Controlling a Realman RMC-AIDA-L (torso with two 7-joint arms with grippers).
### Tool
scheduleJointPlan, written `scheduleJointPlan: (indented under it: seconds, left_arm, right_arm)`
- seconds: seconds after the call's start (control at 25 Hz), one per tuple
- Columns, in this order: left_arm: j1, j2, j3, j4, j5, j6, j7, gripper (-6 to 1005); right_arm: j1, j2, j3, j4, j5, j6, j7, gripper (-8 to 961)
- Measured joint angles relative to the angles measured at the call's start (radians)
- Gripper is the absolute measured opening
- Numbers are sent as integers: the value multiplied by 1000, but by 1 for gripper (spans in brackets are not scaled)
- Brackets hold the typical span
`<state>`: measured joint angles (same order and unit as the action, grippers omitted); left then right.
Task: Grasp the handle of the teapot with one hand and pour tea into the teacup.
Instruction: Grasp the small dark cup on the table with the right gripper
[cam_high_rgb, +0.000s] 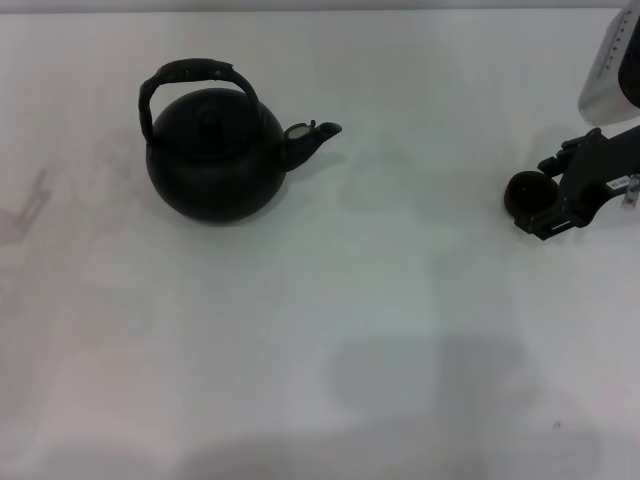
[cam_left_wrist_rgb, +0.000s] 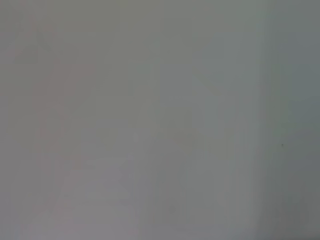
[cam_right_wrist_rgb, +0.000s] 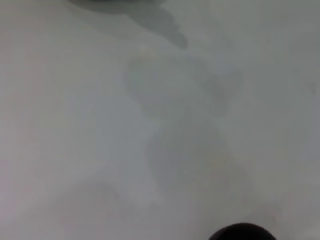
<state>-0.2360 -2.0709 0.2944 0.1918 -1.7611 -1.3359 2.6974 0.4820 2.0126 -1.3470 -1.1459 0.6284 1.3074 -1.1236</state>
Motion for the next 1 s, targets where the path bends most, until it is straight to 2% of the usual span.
scheduleJointPlan:
  seconds: [0.4, 1.0]
  left_arm:
    - [3, -1, 0, 0, -3, 0, 1, 881]
    - [9, -3, -1, 0, -2, 0, 1, 881]
  right_arm:
    - [7, 2, -24, 53, -2, -47, 1, 846]
    - [0, 2, -24, 27, 5, -45, -1, 841]
